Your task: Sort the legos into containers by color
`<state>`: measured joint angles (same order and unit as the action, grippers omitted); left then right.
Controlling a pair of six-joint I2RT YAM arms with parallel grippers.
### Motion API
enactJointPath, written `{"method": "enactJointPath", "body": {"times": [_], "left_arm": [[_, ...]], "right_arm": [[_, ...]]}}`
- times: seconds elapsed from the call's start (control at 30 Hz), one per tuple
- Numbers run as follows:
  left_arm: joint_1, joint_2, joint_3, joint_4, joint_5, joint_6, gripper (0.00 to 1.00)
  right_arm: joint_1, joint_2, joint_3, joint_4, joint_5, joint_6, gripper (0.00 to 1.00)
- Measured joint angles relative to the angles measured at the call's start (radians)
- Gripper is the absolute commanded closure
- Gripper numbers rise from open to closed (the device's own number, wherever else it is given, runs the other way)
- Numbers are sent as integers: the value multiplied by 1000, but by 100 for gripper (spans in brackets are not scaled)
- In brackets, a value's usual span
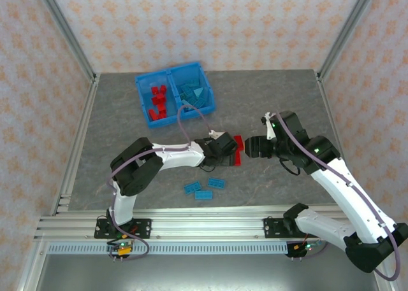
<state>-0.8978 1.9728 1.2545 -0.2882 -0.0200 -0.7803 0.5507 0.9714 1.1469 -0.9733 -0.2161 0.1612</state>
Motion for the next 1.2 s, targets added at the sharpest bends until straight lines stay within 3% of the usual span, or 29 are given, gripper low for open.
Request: {"method": "enactJointPath", "body": {"times": [0.27, 0.57, 0.8, 1.0, 1.13, 1.2], "left_arm": [[1, 11, 16, 14, 13, 15, 4], [1, 55, 74, 2, -16, 9, 10], [3, 81, 105, -34, -54, -34, 40], [10, 36, 13, 41, -52, -69, 52], [14, 3, -40, 100, -45, -90, 76], [14, -1, -41, 99, -41, -86, 83]], "right_arm": [[0, 0, 0, -4, 3, 0, 23], [0, -1, 0, -16, 7, 0, 23], [0, -6, 10, -35, 11, 0, 23], [0, -10, 13, -35, 10, 0, 23], [0, -10, 13, -34, 7, 9, 23], [0, -10, 13, -34, 6, 13, 23]]}}
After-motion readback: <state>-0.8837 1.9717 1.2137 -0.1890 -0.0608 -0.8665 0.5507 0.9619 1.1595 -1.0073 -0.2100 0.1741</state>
